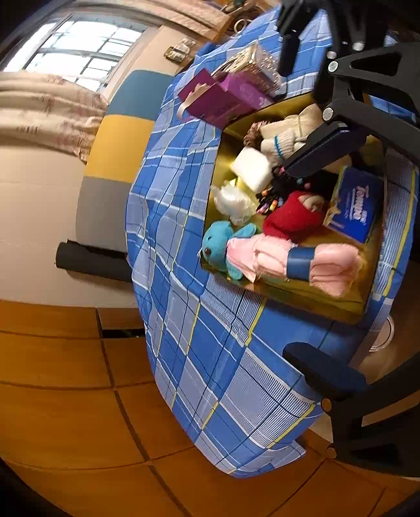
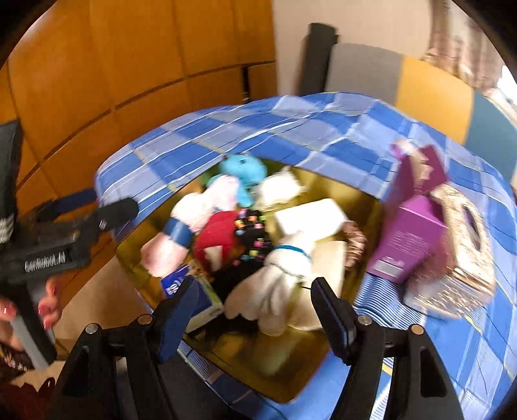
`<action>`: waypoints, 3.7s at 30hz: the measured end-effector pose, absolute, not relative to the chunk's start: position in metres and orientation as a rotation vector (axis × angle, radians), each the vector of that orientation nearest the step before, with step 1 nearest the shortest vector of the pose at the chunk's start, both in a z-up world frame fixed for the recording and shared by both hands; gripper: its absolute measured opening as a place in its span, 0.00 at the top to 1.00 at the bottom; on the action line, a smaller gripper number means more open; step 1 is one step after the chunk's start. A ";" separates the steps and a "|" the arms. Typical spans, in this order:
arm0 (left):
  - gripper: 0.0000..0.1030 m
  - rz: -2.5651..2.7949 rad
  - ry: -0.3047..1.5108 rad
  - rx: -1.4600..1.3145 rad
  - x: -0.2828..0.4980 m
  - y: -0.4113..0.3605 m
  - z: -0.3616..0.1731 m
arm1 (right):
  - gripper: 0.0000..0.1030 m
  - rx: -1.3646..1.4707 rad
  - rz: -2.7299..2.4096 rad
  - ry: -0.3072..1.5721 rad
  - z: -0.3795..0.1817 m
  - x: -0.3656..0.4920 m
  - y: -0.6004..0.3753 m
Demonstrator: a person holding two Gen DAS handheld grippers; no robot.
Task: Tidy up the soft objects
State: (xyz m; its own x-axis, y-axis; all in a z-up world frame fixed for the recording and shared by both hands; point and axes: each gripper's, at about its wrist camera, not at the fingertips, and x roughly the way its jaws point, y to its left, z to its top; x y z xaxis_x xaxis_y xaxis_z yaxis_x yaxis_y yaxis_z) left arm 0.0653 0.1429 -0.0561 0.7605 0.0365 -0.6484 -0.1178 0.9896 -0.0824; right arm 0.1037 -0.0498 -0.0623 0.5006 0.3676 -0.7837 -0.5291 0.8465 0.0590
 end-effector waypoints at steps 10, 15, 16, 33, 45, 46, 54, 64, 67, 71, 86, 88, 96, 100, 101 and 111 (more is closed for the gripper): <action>0.00 0.072 0.718 -0.107 0.043 0.129 -0.055 | 0.29 -0.118 0.355 0.854 -0.048 0.085 -0.074; 0.00 0.091 0.713 -0.064 0.034 0.120 -0.051 | 0.29 -0.140 0.288 0.803 -0.040 0.068 -0.079; 0.00 0.100 0.713 -0.048 0.033 0.117 -0.051 | 0.29 -0.137 0.281 0.794 -0.038 0.065 -0.080; 0.00 0.181 0.743 -0.002 0.013 0.100 -0.047 | 0.29 -0.058 0.136 0.796 -0.036 0.032 -0.092; 0.00 0.147 0.772 0.002 0.007 0.096 -0.046 | 0.29 0.007 0.036 0.811 -0.031 0.015 -0.090; 0.00 0.147 0.775 0.001 0.007 0.095 -0.046 | 0.29 0.010 0.036 0.811 -0.030 0.015 -0.091; 0.00 0.129 0.795 -0.009 0.006 0.094 -0.047 | 0.29 -0.013 -0.023 0.798 -0.028 0.014 -0.094; 0.00 0.119 0.813 -0.024 0.006 0.095 -0.047 | 0.29 -0.012 -0.052 0.799 -0.030 0.015 -0.097; 0.00 0.117 0.811 -0.021 0.005 0.094 -0.047 | 0.29 -0.016 -0.061 0.790 -0.029 0.015 -0.098; 0.00 0.115 0.805 -0.018 0.005 0.094 -0.047 | 0.29 0.006 -0.050 0.778 -0.028 0.015 -0.100; 0.00 0.125 0.800 -0.008 0.005 0.095 -0.048 | 0.29 -0.013 -0.073 0.770 -0.030 0.015 -0.100; 0.00 0.127 0.796 -0.008 0.005 0.095 -0.047 | 0.29 -0.017 -0.074 0.769 -0.031 0.015 -0.099; 0.00 0.124 0.802 -0.010 0.006 0.096 -0.048 | 0.29 -0.015 -0.080 0.775 -0.032 0.017 -0.101; 0.00 0.125 0.803 -0.008 0.006 0.096 -0.048 | 0.29 -0.018 -0.079 0.777 -0.032 0.017 -0.100; 0.00 0.125 0.804 -0.008 0.006 0.096 -0.048 | 0.29 -0.018 -0.080 0.778 -0.033 0.017 -0.100; 0.00 0.127 0.807 -0.009 0.006 0.096 -0.049 | 0.29 -0.024 -0.073 0.785 -0.034 0.018 -0.099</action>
